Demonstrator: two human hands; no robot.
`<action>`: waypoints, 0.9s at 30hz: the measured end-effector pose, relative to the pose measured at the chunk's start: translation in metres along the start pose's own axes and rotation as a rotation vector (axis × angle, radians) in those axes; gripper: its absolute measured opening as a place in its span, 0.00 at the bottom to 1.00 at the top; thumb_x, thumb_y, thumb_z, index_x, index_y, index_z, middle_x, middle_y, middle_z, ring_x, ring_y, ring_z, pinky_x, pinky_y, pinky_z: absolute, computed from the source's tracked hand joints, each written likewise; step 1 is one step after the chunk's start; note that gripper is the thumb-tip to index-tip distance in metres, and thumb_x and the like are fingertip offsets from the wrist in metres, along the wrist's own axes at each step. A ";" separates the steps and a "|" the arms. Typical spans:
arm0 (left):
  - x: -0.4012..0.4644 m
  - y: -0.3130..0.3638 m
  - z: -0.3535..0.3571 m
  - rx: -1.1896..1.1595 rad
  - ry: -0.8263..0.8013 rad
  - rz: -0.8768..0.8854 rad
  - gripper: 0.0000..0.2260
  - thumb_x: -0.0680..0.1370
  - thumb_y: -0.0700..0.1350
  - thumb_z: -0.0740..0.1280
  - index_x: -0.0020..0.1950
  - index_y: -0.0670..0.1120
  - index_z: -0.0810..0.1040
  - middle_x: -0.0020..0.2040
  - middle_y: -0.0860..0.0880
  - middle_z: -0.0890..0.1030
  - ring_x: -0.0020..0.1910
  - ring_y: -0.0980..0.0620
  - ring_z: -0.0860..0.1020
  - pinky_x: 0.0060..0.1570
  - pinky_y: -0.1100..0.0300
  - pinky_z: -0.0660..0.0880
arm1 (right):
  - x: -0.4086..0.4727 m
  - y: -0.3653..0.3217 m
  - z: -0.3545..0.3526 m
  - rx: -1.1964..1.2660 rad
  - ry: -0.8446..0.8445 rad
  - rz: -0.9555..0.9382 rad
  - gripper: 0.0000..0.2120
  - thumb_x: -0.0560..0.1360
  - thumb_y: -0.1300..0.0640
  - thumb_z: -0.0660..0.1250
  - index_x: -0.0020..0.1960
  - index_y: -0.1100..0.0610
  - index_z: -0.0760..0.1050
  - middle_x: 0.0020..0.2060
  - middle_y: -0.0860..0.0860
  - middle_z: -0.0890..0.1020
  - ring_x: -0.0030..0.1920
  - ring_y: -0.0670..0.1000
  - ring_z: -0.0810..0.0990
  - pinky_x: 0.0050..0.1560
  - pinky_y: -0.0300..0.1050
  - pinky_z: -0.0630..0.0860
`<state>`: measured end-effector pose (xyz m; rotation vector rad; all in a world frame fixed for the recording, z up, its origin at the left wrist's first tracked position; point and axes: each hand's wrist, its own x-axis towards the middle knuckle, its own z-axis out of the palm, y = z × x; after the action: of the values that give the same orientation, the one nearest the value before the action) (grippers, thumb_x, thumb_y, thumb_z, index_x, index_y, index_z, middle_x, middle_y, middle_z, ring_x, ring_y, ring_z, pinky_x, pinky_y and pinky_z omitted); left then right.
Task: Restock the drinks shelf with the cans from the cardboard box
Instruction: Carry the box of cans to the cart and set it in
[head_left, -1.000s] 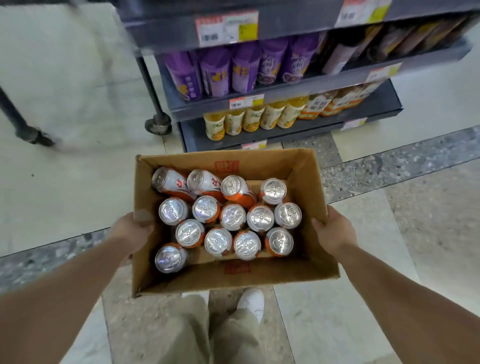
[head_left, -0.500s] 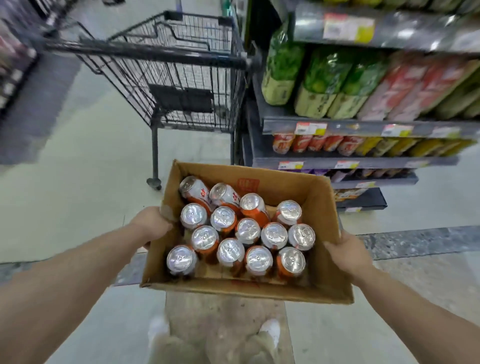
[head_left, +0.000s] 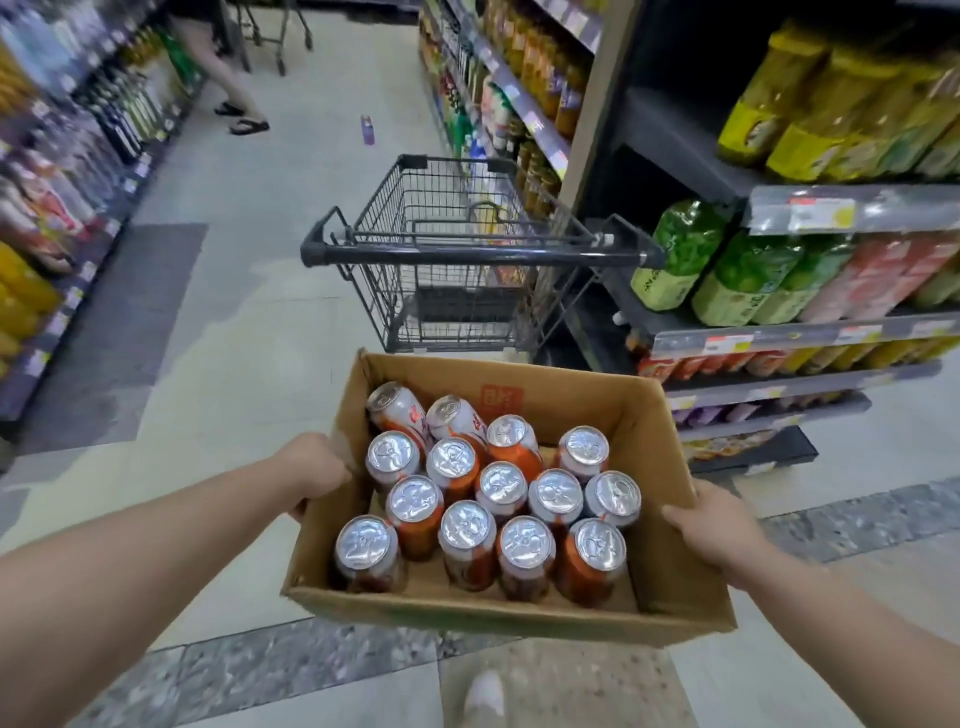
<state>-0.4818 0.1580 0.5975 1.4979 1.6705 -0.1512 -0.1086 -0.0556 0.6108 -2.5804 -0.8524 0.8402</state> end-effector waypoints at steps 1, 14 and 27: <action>0.010 -0.006 -0.011 -0.004 0.001 -0.009 0.08 0.74 0.37 0.67 0.51 0.37 0.80 0.43 0.37 0.83 0.37 0.38 0.83 0.30 0.42 0.81 | 0.001 -0.012 0.009 0.002 -0.001 -0.001 0.11 0.74 0.58 0.69 0.56 0.56 0.79 0.49 0.57 0.84 0.50 0.60 0.82 0.53 0.58 0.79; 0.134 -0.111 -0.180 0.060 0.047 -0.057 0.07 0.74 0.40 0.68 0.51 0.44 0.81 0.42 0.41 0.82 0.34 0.40 0.83 0.21 0.52 0.78 | 0.014 -0.217 0.139 -0.042 -0.023 -0.020 0.07 0.75 0.54 0.68 0.52 0.53 0.77 0.49 0.56 0.84 0.51 0.59 0.81 0.47 0.48 0.76; 0.286 -0.200 -0.432 0.406 -0.001 0.085 0.12 0.77 0.43 0.68 0.55 0.37 0.79 0.52 0.37 0.83 0.48 0.37 0.83 0.47 0.45 0.80 | -0.029 -0.442 0.324 0.188 -0.039 0.174 0.13 0.75 0.59 0.67 0.59 0.58 0.78 0.51 0.60 0.83 0.52 0.62 0.82 0.52 0.54 0.79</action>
<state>-0.8448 0.5787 0.5916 1.8630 1.6364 -0.4680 -0.5230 0.3016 0.5631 -2.5042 -0.5353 0.9728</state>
